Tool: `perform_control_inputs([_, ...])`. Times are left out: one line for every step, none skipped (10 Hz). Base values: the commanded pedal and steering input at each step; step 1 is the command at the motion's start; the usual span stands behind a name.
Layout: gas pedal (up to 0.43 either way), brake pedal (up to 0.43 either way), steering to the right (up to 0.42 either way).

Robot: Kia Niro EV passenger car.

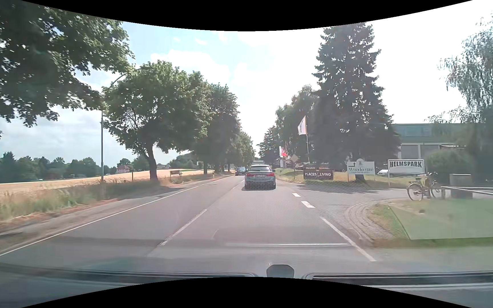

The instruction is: Follow the waypoints while adhering to traffic rules and regulations

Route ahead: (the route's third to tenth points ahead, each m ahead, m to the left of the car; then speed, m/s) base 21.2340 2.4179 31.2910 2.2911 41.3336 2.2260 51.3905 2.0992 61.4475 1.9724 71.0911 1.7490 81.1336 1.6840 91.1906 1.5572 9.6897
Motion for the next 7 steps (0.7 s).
perform_control_inputs([0.087,0.0,-0.001])
perform_control_inputs([0.087,0.0,-0.001])
perform_control_inputs([0.087,0.0,0.0])
perform_control_inputs([0.087,0.0,0.001])
perform_control_inputs([0.13,0.0,0.001])
perform_control_inputs([0.157,0.0,0.001])
perform_control_inputs([0.157,0.0,0.001])
